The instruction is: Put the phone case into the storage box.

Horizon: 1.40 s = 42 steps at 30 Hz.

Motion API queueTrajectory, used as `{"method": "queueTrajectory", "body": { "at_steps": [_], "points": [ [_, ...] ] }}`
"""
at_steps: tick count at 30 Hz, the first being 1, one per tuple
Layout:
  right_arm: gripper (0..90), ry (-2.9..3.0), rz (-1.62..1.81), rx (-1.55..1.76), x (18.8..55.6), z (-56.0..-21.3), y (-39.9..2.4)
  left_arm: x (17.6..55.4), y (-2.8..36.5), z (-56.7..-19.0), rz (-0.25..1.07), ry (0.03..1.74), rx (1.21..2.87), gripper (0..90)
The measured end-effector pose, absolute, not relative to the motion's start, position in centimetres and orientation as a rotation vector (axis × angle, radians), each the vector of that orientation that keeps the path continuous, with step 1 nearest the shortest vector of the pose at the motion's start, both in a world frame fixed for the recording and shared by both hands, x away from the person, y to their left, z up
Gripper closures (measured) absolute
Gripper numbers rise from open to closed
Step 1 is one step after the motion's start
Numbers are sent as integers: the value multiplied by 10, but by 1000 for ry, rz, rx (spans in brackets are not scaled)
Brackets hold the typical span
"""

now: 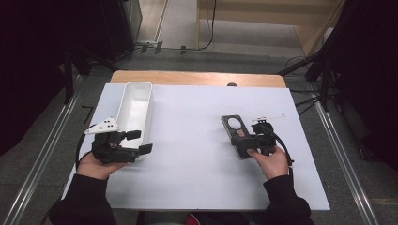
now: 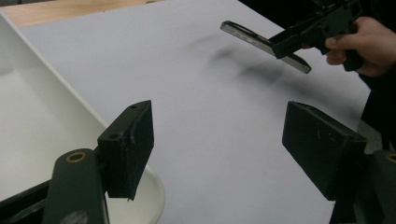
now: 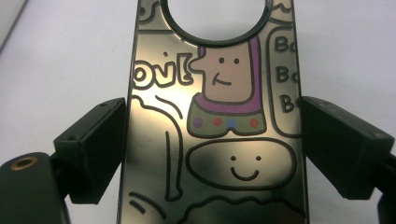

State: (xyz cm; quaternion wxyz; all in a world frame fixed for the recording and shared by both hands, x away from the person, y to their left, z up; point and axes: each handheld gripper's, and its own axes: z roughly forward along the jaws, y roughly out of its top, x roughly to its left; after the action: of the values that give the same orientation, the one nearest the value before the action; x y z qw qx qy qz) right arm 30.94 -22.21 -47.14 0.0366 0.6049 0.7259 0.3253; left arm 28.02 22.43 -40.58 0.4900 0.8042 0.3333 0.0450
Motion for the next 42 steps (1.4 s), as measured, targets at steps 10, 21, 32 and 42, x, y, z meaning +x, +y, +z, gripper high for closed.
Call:
{"method": "queueTrajectory", "body": {
  "at_steps": [10,21,32,42],
  "points": [
    [104,2233,1065,1835,312,-464,-224,284,208,-406,74,820,1964,244],
    [104,2239,1089,1774,320,-451,-224,302,184,-398,85,841,2013,244],
    [104,2234,1124,1766,330,-446,-228,332,157,-395,28,840,2015,245],
    [104,2229,1136,1753,340,-445,-224,349,146,-400,7,863,1989,246]
  ]
}}
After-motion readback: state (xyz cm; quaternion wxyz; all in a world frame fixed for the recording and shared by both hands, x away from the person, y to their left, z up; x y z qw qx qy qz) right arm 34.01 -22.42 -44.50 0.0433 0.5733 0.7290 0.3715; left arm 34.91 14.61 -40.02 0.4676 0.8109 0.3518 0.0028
